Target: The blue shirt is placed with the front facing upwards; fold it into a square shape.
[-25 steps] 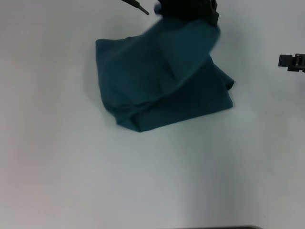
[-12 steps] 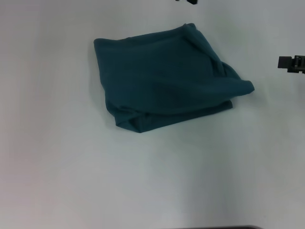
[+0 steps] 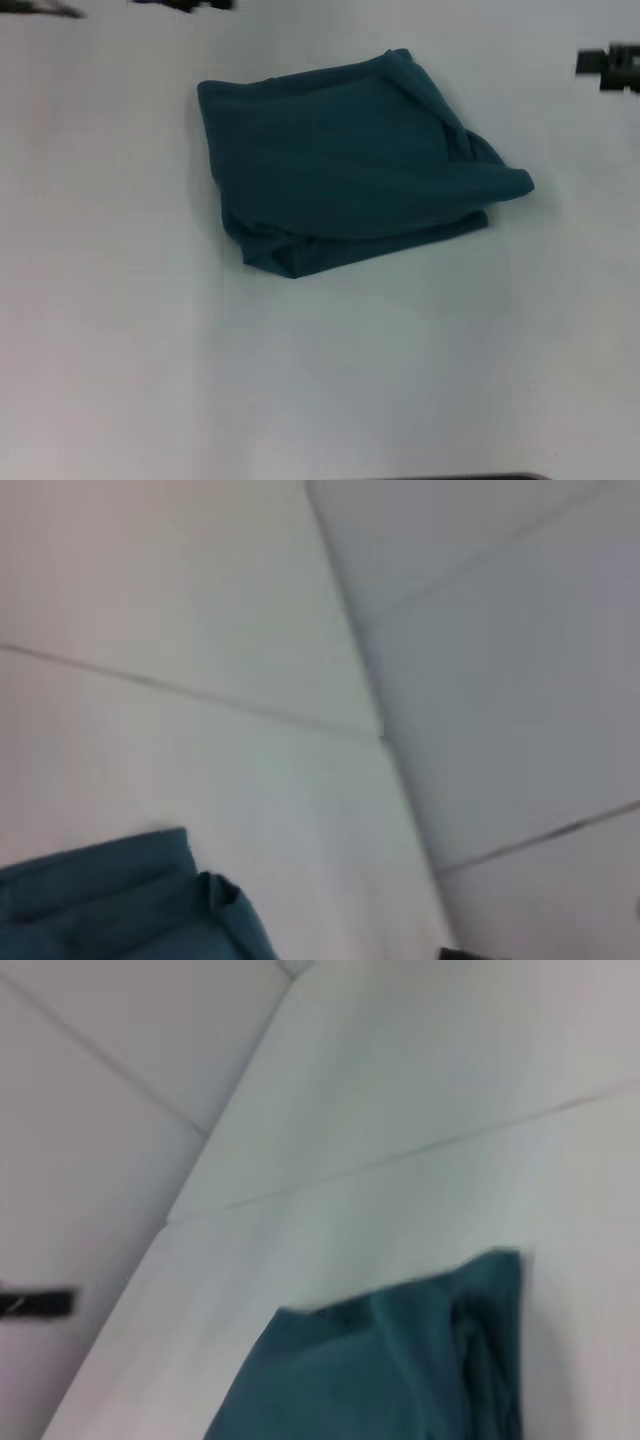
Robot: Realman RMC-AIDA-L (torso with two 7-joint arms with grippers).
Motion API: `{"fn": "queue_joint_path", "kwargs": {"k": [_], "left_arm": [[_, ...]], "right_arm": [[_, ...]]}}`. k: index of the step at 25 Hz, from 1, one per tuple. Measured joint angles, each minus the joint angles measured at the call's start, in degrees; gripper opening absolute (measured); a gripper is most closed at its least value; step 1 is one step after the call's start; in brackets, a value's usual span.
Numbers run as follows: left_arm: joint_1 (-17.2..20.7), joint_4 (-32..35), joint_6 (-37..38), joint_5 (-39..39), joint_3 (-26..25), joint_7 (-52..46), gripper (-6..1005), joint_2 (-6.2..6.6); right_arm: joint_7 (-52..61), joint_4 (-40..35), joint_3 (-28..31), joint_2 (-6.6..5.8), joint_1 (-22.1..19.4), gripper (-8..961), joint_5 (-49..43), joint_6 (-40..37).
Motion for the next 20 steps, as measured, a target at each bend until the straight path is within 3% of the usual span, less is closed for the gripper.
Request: {"fn": "queue_joint_path", "kwargs": {"k": [4, 8, 13, 20], "left_arm": [[6.93, -0.40, 3.40, -6.96, -4.02, 2.23, 934, 1.31], [11.23, -0.46, 5.86, -10.82, -5.78, 4.26, 932, 1.82], [13.21, -0.52, 8.13, -11.40, -8.69, 6.18, 933, 1.90], [13.62, -0.38, 9.61, -11.48, -9.78, 7.35, 935, 2.15]], "right_arm": [[7.78, -2.46, -3.63, 0.09, 6.44, 946, -6.50, 5.01], [10.47, -2.80, -6.63, 0.68, 10.63, 940, -11.93, 7.09], [14.23, -3.92, -11.98, 2.11, 16.23, 933, -19.95, 7.72], [16.31, -4.59, -14.91, 4.12, 20.50, 924, -27.06, 10.64]]}}
